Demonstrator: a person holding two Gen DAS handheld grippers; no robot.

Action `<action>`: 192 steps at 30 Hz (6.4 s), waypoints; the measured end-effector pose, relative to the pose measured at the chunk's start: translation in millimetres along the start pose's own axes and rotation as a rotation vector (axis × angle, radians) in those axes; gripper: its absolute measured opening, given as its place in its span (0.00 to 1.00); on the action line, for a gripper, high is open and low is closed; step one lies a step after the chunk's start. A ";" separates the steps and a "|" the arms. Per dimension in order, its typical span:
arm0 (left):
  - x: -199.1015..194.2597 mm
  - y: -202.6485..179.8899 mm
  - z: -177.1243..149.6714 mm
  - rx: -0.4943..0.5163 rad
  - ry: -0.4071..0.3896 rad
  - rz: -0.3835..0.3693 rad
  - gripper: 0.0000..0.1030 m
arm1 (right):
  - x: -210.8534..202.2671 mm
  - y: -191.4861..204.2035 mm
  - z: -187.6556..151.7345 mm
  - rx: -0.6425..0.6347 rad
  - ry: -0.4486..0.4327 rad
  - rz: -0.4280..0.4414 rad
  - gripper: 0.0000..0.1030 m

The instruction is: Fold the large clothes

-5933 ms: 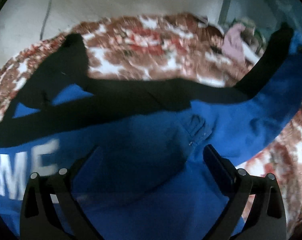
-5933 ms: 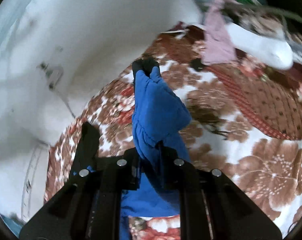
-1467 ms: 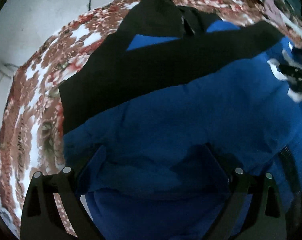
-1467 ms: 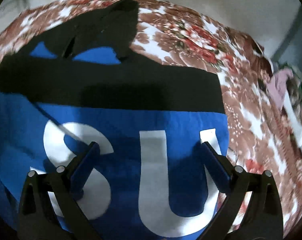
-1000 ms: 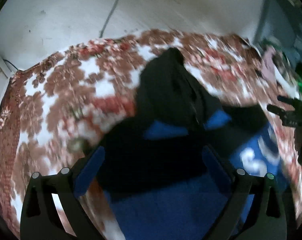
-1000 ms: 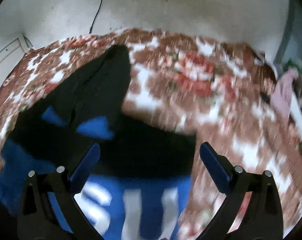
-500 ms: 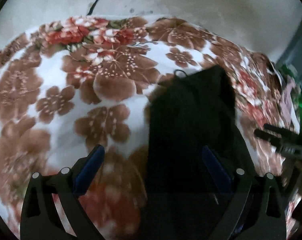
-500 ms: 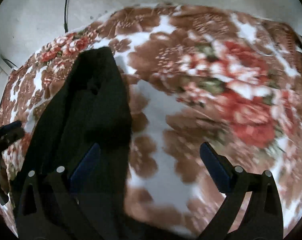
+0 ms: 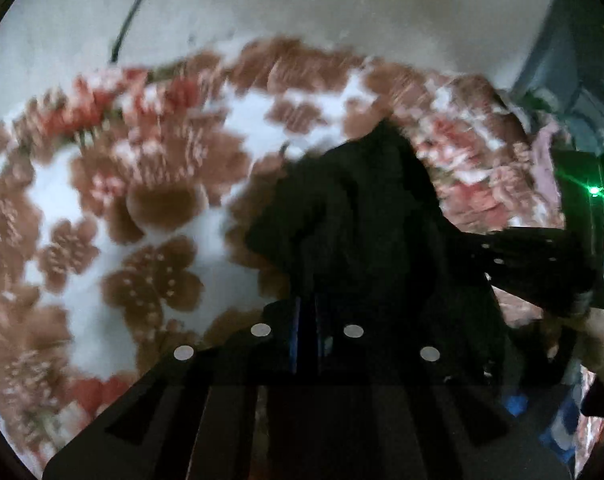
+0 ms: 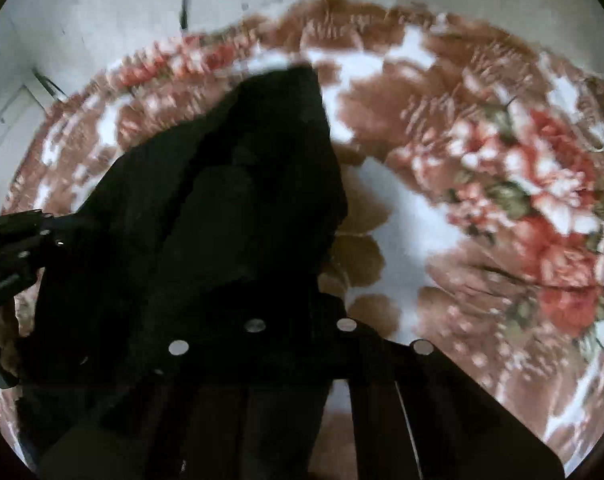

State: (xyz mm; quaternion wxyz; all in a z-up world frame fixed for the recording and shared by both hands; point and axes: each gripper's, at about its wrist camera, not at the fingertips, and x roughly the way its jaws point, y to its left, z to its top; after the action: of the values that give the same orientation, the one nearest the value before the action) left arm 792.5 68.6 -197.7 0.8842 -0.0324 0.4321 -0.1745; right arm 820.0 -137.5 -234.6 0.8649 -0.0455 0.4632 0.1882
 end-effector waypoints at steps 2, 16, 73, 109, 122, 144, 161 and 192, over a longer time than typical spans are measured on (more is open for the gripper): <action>-37.9 -14.3 -5.4 0.028 -0.057 -0.006 0.05 | -45.5 6.8 -8.0 -0.008 -0.094 0.005 0.05; -196.8 -73.2 -142.0 0.023 -0.207 -0.015 0.05 | -222.5 97.9 -142.5 -0.210 -0.296 -0.070 0.05; -180.3 -140.9 -321.0 0.176 0.046 0.279 0.95 | -217.7 124.0 -349.4 -0.129 -0.021 -0.308 0.95; -227.2 -153.9 -348.5 0.068 0.020 0.178 0.95 | -246.3 130.9 -374.5 -0.096 -0.136 -0.267 0.95; -302.5 -148.7 -448.1 0.066 0.057 0.275 0.95 | -342.3 92.8 -432.7 -0.001 -0.170 -0.280 0.95; -353.4 -120.3 -563.5 -0.286 0.169 0.051 0.95 | -382.0 5.2 -590.4 0.203 0.169 -0.048 0.95; -345.3 -140.0 -591.1 -0.421 0.161 -0.236 0.93 | -371.0 24.7 -599.1 0.272 0.232 0.159 0.74; -340.8 -138.6 -583.3 -0.456 0.168 -0.304 0.17 | -372.5 20.3 -599.2 0.298 0.251 0.229 0.18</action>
State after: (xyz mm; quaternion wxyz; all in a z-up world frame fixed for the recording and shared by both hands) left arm 108.5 107.9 -276.6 0.7790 -0.2802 0.5221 -0.2053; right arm 156.4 -375.8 -267.5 0.7706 0.1125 0.5920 0.2076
